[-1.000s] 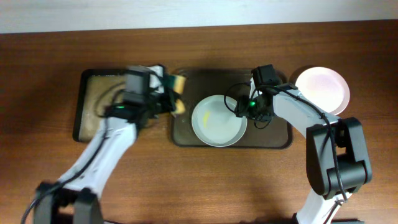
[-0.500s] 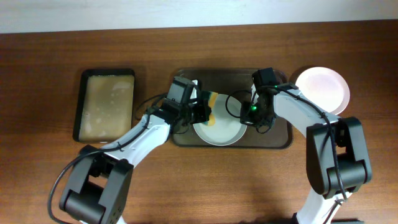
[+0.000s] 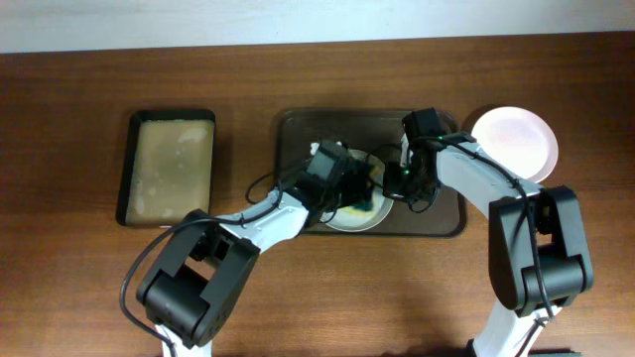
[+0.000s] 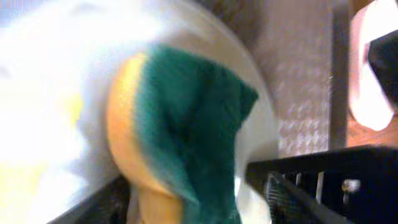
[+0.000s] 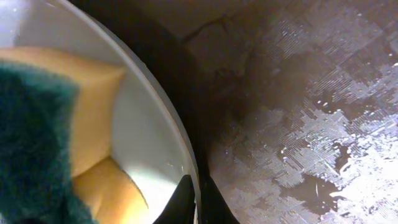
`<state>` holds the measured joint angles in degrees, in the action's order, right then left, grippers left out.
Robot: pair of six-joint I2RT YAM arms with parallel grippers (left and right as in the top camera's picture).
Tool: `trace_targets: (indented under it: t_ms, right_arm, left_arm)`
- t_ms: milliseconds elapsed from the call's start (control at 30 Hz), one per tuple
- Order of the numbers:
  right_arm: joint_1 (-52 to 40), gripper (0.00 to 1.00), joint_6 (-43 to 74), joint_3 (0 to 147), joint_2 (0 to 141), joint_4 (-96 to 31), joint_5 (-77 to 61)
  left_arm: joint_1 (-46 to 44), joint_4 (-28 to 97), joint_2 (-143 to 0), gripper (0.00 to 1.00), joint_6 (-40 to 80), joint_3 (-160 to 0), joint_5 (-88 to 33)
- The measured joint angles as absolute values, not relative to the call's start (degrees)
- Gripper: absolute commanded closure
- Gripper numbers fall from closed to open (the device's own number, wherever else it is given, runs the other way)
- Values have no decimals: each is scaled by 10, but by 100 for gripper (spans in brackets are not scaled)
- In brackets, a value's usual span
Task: Clean dirty plates on tray and stack at the side
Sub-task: 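Scrub the pale green plate with the sponge while the right gripper holds it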
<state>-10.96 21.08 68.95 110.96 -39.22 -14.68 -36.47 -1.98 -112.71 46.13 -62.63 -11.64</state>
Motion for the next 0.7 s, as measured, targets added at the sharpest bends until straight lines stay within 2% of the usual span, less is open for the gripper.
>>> trace_targets:
  t_ms: [200,300,367,533,600,633,667,700]
  right_arm:
    - [-110,96,211,689,1110,-392,-147]
    - [-110,96,210,689,1110,-392,-147]
    - [-110,96,211,689,1110,-392,-147]
    - [-110,95,210,689,1110,-392,-147]
    - [-110,95,210,689,1110,-392,-147]
    - [-110,95,210,689,1110,-392,-147]
    - [-110,96,211,689,1110,-392,-147]
    - [-110,95,211,689,1110,-392,-147]
  left_arm:
    - [-364,-26,-1127,45,435,-625,-104]
    - [-364,-26,-1121,61,429,-625,-101]
    - [-364,-17,-1115,66,427,-625,-100]
    - [-364,28,-1107,67,427,-625,-90]
    - [-364,43,-1103,75,427,-626,-81]
    - [-364,46,-1102,76,427,-626,-79]
    - [-364,46,-1102,75,427,-626,-77]
    - [-364,48,-1101,71,426,-626,-70]
